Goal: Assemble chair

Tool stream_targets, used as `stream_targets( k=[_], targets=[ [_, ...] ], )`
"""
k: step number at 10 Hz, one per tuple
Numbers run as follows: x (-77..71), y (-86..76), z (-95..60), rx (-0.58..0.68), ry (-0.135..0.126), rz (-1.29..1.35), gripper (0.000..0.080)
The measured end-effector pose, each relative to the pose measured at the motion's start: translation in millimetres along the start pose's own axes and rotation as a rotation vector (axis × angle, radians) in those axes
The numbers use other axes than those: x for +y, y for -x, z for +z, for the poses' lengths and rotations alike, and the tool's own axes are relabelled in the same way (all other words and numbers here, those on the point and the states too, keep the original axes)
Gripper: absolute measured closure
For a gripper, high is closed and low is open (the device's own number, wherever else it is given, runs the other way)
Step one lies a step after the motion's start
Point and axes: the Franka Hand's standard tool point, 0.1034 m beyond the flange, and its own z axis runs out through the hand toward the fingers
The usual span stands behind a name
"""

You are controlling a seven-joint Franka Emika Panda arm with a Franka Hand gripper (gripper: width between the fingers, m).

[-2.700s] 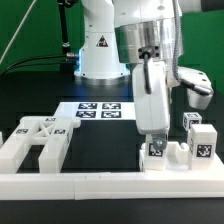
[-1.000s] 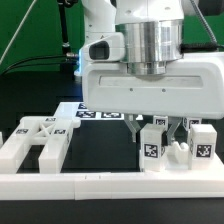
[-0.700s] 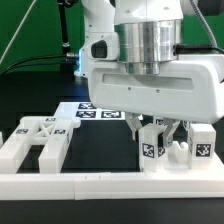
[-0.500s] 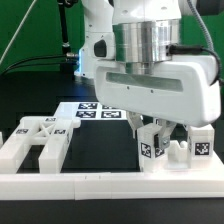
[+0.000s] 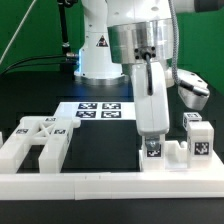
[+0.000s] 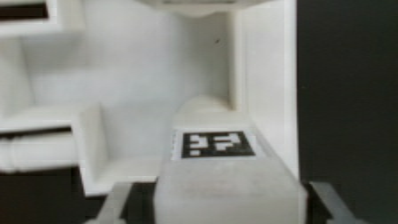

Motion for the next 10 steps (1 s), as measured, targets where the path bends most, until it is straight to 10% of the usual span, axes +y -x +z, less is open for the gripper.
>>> stream_targets(
  k=[4,6,10],
  targets=[
    [4.0,-4.1,-1.0,0.019,0.017,0.083,0.0508],
    [4.3,-3.8,-0.3,0.019,0.017,0.079,0.0257],
    [2.8,6.9,-24.5,-0.008,0.017,-0.021,0.0156]
  ],
)
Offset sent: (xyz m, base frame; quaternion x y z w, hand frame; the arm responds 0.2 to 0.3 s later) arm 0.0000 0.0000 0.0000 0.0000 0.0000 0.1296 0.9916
